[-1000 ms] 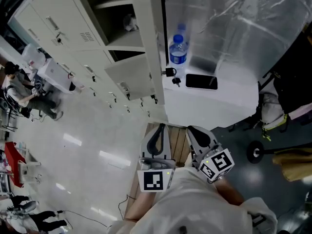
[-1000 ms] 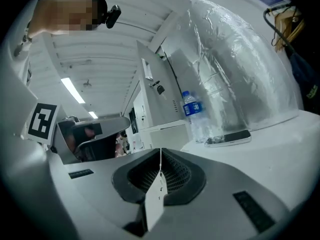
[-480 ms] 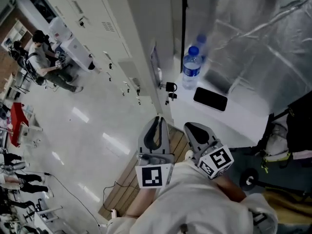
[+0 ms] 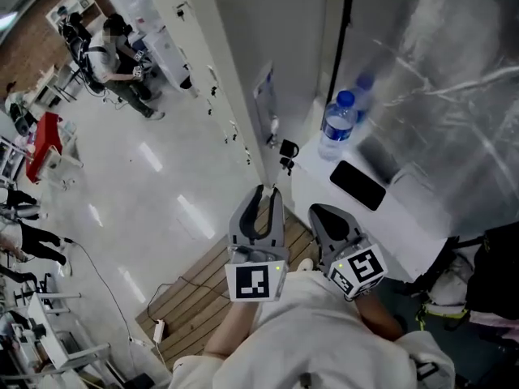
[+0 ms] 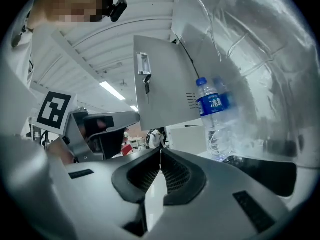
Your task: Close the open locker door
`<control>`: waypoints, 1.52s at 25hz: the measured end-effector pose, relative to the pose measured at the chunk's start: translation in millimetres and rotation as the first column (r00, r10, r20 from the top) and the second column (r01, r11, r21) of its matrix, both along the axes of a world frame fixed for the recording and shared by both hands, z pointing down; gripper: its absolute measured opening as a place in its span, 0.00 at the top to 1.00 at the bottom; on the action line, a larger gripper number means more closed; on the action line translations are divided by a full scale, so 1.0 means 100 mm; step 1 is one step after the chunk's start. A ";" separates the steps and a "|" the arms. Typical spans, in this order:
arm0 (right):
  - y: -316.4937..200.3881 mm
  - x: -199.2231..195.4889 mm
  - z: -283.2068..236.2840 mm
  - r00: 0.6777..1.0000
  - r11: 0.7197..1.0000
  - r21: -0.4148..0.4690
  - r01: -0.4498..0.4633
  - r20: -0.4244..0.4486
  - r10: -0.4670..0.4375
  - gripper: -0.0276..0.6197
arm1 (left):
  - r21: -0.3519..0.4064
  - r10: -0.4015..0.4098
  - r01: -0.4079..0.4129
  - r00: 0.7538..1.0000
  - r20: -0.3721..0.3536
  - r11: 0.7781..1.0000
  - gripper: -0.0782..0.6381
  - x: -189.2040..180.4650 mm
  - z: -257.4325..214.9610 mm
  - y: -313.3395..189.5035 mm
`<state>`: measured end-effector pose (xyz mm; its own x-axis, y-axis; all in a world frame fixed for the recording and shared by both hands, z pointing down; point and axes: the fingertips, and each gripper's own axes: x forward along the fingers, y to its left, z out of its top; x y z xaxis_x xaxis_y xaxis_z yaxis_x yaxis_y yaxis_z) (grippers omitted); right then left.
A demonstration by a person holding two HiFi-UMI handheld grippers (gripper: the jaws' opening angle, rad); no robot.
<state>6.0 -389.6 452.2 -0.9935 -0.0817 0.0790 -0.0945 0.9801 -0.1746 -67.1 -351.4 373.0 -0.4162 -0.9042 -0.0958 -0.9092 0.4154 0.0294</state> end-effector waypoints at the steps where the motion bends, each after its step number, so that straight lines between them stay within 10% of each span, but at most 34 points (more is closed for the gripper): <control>1: -0.01 -0.01 0.00 1.000 1.000 -0.005 0.006 0.001 -0.006 0.91 | -0.006 -0.007 0.007 1.000 -0.002 1.000 0.77 0.00 0.02 -0.01; 19: -0.11 -0.33 0.06 0.998 0.999 -0.019 -0.045 -0.054 0.044 0.91 | -0.017 -0.058 0.058 0.998 -0.014 0.998 0.83 -0.95 0.01 0.13; 38: -0.31 -1.37 -0.12 0.981 0.983 0.041 -0.179 -0.074 0.181 0.91 | -0.021 0.188 -0.188 0.982 0.034 0.982 0.83 -2.37 0.05 -0.44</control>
